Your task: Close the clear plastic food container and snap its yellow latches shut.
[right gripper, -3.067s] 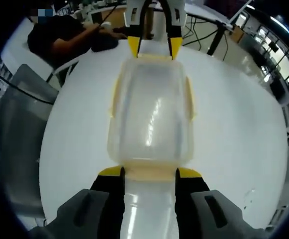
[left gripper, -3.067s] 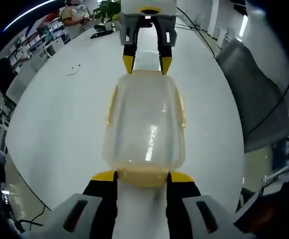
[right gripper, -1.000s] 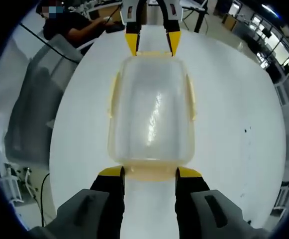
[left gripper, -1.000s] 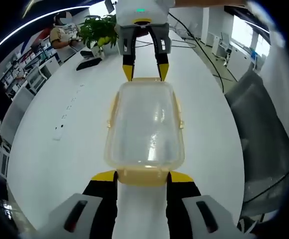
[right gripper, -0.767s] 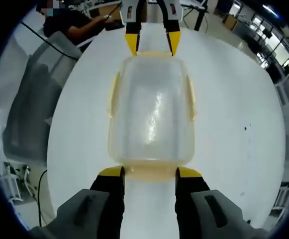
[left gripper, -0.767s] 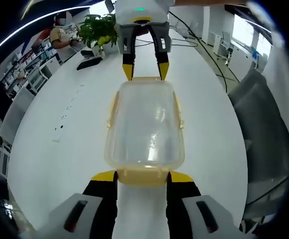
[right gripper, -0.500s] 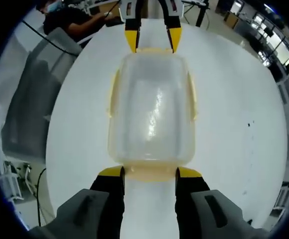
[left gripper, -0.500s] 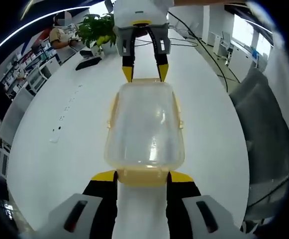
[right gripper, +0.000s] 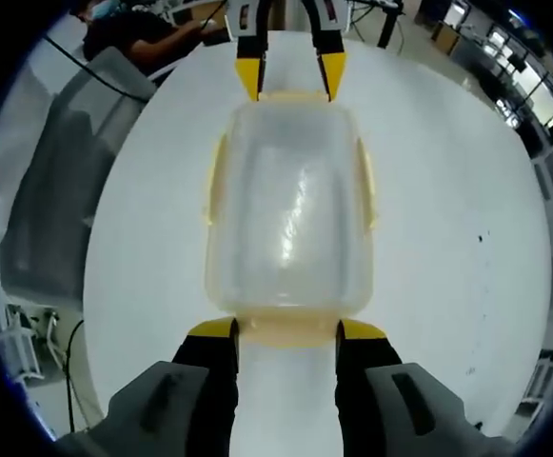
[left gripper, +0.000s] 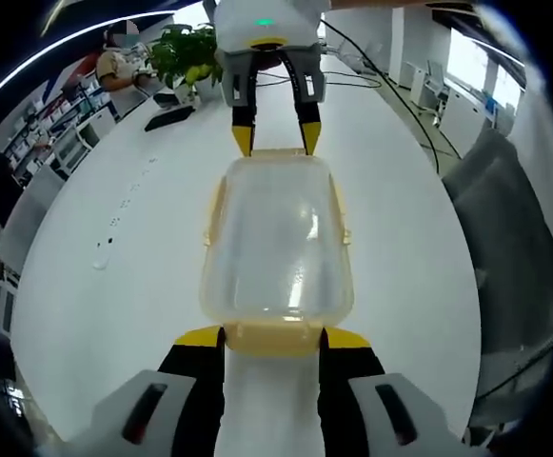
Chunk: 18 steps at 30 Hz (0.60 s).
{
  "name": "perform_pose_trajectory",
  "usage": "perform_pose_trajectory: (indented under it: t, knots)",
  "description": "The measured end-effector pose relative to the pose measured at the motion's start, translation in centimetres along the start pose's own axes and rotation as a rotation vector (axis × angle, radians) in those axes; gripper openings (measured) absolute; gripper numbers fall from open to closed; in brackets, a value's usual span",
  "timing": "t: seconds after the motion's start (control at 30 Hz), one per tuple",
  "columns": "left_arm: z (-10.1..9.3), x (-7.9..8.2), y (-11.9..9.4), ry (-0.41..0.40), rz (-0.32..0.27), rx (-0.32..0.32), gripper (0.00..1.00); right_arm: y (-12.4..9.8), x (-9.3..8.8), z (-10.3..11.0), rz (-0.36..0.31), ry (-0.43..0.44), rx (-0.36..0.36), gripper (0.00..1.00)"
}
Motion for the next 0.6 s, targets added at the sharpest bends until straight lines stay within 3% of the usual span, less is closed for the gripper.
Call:
perform_pose_trajectory:
  t: [0.6]
  knots:
    - [-0.03, -0.48, 0.74, 0.008, -0.008, -0.011, 0.32, 0.30, 0.01, 0.07, 0.003, 0.012, 0.006, 0.36]
Point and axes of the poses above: the point that each gripper's makers call its tool centre point, and the gripper's own axes: y roughly forward along the fingers, z roughly to its left, x roughly out of its top, the point moved 6 cm from there along -y, roughly backward along the fingers, and after that the axes turned 5 degrees about y, right-handed, at the moved point
